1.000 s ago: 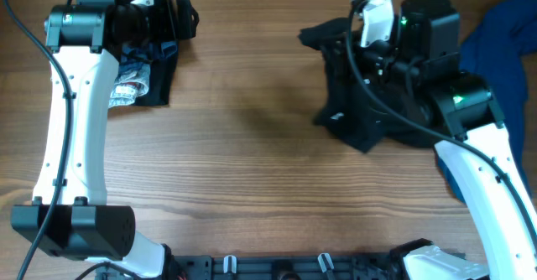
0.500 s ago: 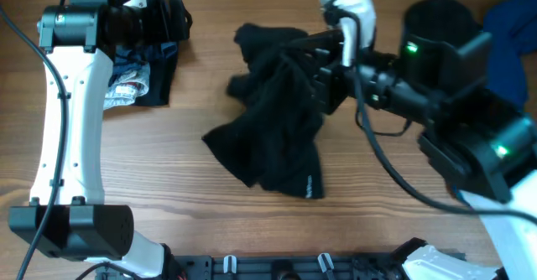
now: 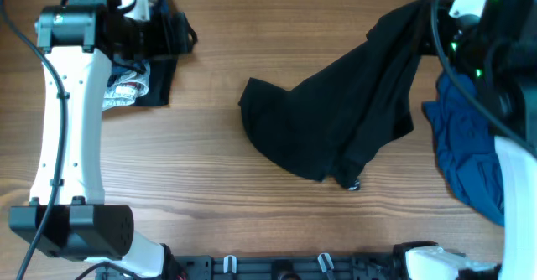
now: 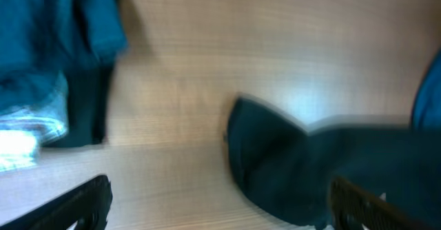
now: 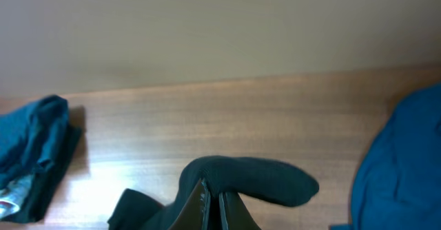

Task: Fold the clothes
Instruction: 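Reach the left gripper to the t-shirt's near edge and grasp it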

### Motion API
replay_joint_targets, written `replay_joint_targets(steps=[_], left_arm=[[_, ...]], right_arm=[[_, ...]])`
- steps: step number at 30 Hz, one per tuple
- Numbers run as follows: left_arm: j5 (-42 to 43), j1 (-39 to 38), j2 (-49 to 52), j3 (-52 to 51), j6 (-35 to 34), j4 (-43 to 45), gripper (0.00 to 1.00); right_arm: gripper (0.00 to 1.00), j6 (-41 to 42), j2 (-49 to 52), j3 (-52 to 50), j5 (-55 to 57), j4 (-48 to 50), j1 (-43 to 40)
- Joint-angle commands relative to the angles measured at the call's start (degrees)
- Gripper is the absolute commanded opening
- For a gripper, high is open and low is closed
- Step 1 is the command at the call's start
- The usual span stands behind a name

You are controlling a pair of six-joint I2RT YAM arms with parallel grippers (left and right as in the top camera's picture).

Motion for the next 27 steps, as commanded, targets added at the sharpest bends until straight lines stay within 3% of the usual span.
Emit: replay_joint_targets(steps=[1,7,10,15,17,24,27], left_arm=[[2.01,-5.55,2.23,-1.14,6.88,-3.41,0.98],[2.38,-17.46,2.6,-7.93,14.4,-1.05,0.98],[0.09,-23.85,2.97,-10.49,14.29,1.99,0.95],[-2.64,-33.94,5.22,-15.5,10.16,11.02,0.94],[-8.26,-36.26,7.06,-16.98,6.86,12.92,0.93],[-8.9,-41.75,12.07,-17.55,5.01,14.97,0.9],[-12.79,-44.35,14.03,-17.55,4.94,18.58,0.91]], right_arm=[[0.04,-1.16,5.55,0.96,-5.44,1.51,-1.9],[0.04,-2.01,14.62,0.96,-8.41,3.67,-4.13],[0.04,-2.01,15.96,0.96,-10.75,4.17,-5.9],[0.04,-2.95,16.2,0.96,-14.19,4.48,-10.23],[0.04,-3.5,16.24,0.96,-14.95,4.44,-11.08],[0.04,-3.54,16.44,0.96,-14.93,4.57,-11.72],[0.04,-3.48,16.59,0.96,-14.95,4.52,-11.72]])
